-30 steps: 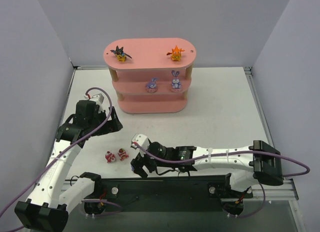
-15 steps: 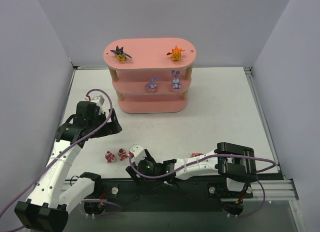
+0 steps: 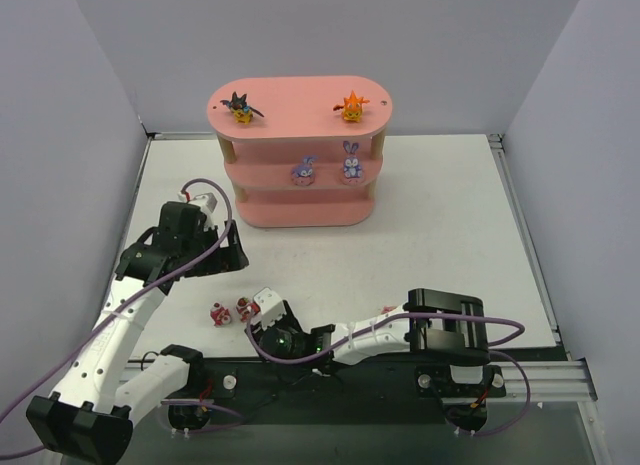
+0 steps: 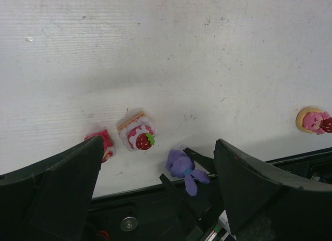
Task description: Place and organize the plastic toys onto the shelf
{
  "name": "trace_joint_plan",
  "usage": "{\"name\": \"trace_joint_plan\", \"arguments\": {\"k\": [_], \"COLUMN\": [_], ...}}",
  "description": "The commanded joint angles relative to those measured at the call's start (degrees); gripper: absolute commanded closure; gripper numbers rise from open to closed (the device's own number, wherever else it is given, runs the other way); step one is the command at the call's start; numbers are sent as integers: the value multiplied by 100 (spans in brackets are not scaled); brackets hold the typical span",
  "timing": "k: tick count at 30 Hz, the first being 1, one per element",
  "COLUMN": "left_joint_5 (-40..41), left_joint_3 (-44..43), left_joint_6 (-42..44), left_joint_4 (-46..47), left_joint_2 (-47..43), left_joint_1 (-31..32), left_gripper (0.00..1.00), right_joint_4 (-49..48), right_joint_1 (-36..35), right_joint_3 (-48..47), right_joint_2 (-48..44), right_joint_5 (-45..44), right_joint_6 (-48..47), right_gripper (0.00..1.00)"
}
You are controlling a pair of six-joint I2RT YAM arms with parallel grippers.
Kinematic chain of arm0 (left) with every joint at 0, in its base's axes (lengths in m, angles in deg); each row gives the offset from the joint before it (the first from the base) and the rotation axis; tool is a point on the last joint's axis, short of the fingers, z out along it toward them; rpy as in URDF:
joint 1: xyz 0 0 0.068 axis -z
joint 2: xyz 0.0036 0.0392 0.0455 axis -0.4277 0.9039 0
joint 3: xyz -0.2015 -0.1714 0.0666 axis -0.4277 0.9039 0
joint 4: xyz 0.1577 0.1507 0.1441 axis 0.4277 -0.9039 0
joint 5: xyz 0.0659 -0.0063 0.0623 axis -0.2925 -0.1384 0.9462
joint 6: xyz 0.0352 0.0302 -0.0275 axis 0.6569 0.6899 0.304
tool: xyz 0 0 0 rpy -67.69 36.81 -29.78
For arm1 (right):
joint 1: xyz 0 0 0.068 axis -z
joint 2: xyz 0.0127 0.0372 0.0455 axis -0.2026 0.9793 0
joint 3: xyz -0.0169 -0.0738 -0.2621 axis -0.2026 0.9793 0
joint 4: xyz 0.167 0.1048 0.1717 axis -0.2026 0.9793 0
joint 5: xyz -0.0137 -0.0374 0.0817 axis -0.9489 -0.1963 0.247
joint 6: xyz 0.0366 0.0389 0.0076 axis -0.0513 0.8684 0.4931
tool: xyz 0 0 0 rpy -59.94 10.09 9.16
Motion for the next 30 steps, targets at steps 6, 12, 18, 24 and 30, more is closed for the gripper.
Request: {"name": "trace_joint_plan", "arguments": {"k": [6, 12, 18, 24, 30], "left_joint_5": [279, 438, 693, 571, -650], "left_joint_3": [-295, -251, -312, -251, 249], "left_joint_6": [-174, -393, -657, -1052, -1878], "left_joint_4": [-34, -69, -139, -113, 474], "left_joint_2": [-62, -115, -133, -54, 87], "left_joint_1": [62, -87, -411, -860, -1449], "left_gripper": [3, 3, 3, 3, 3], "right_joint_4": [556, 1109, 1855, 2340, 2525], "right_joint_1": [-51, -42, 440, 1310, 2189], "right_joint_3": [-345, -617, -1092, -2137, -3508], "right_joint_2": [-9, -228, -693, -897, -538], "right_joint_5": [-557, -768, -787, -567, -154], "right_joint_6": [417, 443, 321, -329, -927], "right_gripper": [72, 100, 100, 100, 100]}}
